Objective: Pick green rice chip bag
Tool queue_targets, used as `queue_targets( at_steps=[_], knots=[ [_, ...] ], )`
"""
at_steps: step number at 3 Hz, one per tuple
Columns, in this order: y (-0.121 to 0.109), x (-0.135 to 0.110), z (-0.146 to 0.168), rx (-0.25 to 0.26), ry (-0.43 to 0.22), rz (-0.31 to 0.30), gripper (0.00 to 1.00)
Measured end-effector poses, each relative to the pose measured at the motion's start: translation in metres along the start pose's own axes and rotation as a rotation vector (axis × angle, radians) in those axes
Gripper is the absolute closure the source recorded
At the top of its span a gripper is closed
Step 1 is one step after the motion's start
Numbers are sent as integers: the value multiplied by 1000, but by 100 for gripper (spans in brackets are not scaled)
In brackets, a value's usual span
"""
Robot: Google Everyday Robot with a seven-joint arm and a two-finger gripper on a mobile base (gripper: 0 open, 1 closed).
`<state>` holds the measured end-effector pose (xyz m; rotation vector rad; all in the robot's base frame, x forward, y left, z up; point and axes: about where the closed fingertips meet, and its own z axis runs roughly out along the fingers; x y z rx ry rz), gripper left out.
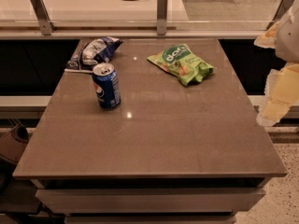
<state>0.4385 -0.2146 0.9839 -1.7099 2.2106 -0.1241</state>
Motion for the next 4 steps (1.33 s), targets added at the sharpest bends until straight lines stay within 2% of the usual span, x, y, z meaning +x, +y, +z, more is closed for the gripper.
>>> queue_targets(
  at_steps=[1, 2, 3, 4],
  knots=[
    [0, 0, 0, 0, 0, 0, 0],
    [-8, 2, 0, 9, -18, 32, 0],
    [-32, 1, 15, 25, 21, 106, 0],
    [-64, -7, 35, 78, 52, 248, 0]
  ],
)
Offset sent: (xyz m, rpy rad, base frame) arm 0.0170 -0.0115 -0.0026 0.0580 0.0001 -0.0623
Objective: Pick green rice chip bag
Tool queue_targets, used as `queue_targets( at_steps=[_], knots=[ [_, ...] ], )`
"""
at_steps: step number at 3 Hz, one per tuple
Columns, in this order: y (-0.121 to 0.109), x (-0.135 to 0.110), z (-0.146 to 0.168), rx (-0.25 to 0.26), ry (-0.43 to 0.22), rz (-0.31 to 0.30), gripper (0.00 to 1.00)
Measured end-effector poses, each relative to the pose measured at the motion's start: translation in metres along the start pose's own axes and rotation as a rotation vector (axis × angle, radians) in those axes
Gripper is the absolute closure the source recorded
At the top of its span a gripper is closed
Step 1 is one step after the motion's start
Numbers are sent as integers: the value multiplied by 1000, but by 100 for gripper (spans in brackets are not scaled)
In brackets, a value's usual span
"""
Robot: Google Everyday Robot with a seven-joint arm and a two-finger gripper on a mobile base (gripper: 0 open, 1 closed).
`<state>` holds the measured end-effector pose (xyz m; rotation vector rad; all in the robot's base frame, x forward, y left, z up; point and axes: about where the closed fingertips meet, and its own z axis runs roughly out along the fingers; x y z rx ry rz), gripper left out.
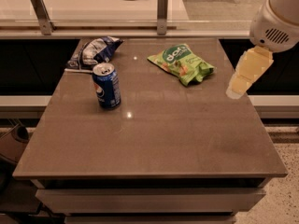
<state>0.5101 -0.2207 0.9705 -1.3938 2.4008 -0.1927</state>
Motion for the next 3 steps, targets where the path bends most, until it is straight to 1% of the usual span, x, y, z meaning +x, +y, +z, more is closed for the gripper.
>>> queue_targets(
  at_steps=[1, 2, 3],
  knots=[
    [-20, -8, 25, 41, -38, 138, 0],
    [-44, -9, 53, 70, -138, 229, 0],
    [-64, -8, 79, 75, -246, 287, 0]
  ],
)
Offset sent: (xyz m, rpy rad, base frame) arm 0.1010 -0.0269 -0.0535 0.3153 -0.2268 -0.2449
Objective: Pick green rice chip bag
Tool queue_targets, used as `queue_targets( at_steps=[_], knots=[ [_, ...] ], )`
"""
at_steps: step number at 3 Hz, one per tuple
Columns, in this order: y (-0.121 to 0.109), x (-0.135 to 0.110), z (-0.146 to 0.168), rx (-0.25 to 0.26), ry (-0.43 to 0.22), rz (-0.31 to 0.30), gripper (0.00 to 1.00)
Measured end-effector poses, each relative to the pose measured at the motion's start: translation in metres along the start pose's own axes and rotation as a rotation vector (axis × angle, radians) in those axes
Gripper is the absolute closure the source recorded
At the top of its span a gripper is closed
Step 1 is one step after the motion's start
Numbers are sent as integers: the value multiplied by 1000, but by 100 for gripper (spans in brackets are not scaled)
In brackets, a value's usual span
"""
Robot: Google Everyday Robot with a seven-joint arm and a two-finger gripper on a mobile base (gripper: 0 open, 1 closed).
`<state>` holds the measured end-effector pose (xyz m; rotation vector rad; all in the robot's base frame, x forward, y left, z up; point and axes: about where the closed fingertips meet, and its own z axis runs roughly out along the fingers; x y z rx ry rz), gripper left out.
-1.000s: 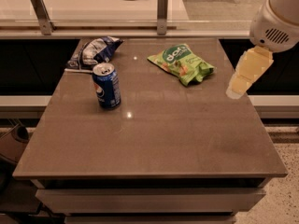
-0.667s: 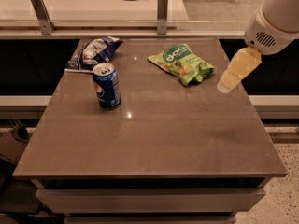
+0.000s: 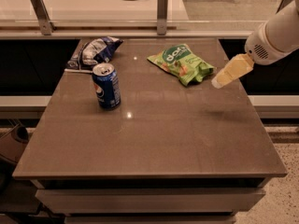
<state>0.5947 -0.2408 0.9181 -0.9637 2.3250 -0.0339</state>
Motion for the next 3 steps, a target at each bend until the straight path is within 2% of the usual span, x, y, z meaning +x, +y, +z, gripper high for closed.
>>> queue_targets(
  at_steps=[1, 2, 3],
  knots=[
    [-18, -1, 28, -16, -116, 56, 0],
    [-18, -1, 28, -17, -116, 56, 0],
    [-8, -20, 57, -71, -138, 59, 0]
  ],
)
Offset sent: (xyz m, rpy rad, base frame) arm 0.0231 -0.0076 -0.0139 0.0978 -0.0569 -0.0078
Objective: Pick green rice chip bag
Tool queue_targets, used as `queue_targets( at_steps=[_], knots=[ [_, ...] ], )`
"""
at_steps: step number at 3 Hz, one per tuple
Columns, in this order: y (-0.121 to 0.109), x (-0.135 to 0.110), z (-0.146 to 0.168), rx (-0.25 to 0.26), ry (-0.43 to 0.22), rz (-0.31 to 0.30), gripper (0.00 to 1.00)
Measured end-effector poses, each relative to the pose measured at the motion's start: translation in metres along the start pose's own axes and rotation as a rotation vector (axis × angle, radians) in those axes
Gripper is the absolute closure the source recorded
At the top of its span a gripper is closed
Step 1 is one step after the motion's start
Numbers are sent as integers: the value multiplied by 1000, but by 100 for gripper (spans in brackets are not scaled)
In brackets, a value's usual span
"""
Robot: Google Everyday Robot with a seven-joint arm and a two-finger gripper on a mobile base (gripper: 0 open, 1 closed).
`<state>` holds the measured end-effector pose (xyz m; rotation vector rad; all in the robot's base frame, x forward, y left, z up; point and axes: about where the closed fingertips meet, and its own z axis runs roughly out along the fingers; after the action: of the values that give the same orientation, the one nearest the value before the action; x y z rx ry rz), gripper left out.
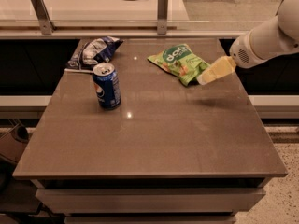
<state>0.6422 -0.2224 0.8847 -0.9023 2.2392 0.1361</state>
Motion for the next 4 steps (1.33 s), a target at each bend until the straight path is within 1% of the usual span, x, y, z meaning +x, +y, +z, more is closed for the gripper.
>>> queue_targets(
  at_steps=[1, 2, 3, 4],
  knots=[
    [16, -16, 27, -45, -41, 3, 0],
    [31, -30, 52, -75, -81, 4, 0],
    [37, -41, 80, -61, -102, 10, 0],
    [35, -45, 107, -46, -121, 21, 0]
  ],
)
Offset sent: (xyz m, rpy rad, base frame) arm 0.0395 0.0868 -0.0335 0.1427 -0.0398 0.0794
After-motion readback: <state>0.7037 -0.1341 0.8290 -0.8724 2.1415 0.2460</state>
